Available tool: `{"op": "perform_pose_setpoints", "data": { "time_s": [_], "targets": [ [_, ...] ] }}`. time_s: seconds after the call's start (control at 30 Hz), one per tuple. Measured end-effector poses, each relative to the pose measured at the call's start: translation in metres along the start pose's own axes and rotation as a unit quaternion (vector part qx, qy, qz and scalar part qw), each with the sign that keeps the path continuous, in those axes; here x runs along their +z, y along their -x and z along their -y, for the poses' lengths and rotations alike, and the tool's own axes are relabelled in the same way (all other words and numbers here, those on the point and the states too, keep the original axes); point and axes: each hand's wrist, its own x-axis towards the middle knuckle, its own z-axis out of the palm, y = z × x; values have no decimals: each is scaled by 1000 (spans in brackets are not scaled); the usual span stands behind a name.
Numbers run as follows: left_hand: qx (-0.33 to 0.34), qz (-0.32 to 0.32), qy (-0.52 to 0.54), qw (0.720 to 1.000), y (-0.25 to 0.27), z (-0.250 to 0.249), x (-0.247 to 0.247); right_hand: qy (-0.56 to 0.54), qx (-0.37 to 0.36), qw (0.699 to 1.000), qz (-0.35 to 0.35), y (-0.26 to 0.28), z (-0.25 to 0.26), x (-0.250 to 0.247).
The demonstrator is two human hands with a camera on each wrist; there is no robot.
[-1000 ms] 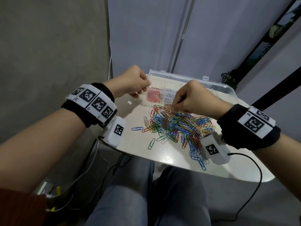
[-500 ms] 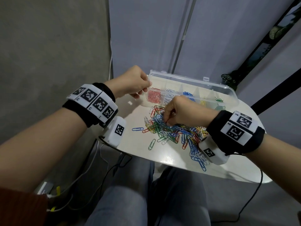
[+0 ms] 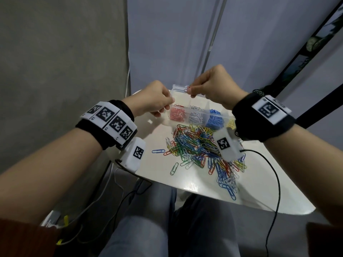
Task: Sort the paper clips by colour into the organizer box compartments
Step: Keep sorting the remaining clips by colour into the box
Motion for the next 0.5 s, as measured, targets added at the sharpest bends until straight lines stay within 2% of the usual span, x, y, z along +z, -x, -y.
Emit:
{"op": "perform_pose_setpoints", "data": {
  "time_s": [0.13, 0.2, 0.27, 0.43, 0.5],
  "targets": [
    [0, 0, -1, 1000, 0, -1, 1, 31, 23, 999, -2, -15, -1, 4],
    [-1, -2, -1, 1000, 0, 0, 0, 28, 15, 999, -23, -11, -1, 1],
    [0, 0, 0, 1000, -1, 1, 0, 32, -2, 999, -13, 2, 0, -5],
    [1, 2, 4, 1000, -2, 1, 1, 153, -53, 978, 130, 53, -12, -7],
    [0, 2, 7, 1000, -1, 1, 1, 184, -45, 967, 171, 65, -25, -2]
  ]
}}
